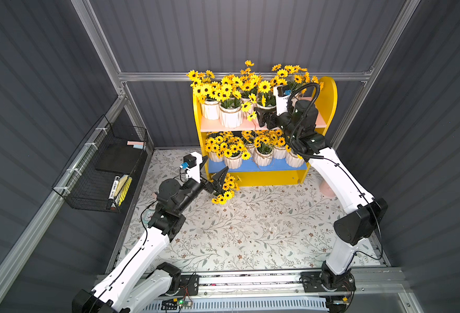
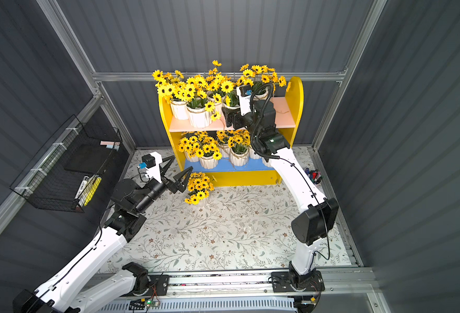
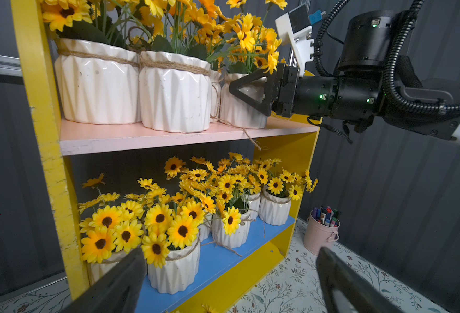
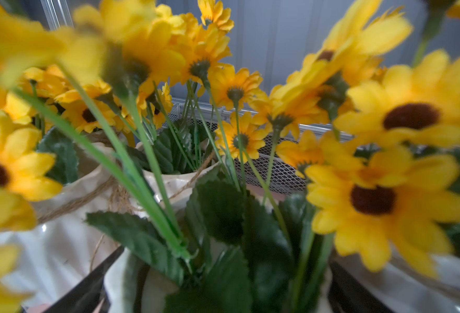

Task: Take the sunflower pots off the shelves
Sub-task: Pick up the sunflower pot from the shelf.

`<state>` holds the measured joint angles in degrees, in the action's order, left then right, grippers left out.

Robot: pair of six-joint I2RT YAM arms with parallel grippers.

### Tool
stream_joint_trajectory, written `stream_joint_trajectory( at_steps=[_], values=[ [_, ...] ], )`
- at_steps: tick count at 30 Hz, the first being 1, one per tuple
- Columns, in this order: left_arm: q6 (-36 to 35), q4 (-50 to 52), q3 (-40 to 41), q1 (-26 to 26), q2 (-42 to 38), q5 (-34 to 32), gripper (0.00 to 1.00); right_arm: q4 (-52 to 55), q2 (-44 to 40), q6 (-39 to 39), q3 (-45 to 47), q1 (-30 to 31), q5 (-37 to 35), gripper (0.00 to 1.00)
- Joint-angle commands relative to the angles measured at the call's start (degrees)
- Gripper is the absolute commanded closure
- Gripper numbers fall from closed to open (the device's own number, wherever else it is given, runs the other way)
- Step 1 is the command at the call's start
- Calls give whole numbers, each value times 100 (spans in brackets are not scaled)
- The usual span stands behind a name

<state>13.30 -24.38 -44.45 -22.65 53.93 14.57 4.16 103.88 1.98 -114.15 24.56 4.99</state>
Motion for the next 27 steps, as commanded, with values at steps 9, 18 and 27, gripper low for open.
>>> stream_joint_trajectory(
  at_steps=[9, 18, 27],
  values=[
    [-115, -16, 58, 42, -58, 81, 1, -355, -381, 237, 383, -12, 58, 100],
    [-108, -28, 26, 42, 47, 272, 1, -446, -738, 327, 579, -12, 29, 100],
    [-100, -49, 8, 42, 153, 370, 1, -688, -991, 473, 796, -22, -124, 100]
  ],
)
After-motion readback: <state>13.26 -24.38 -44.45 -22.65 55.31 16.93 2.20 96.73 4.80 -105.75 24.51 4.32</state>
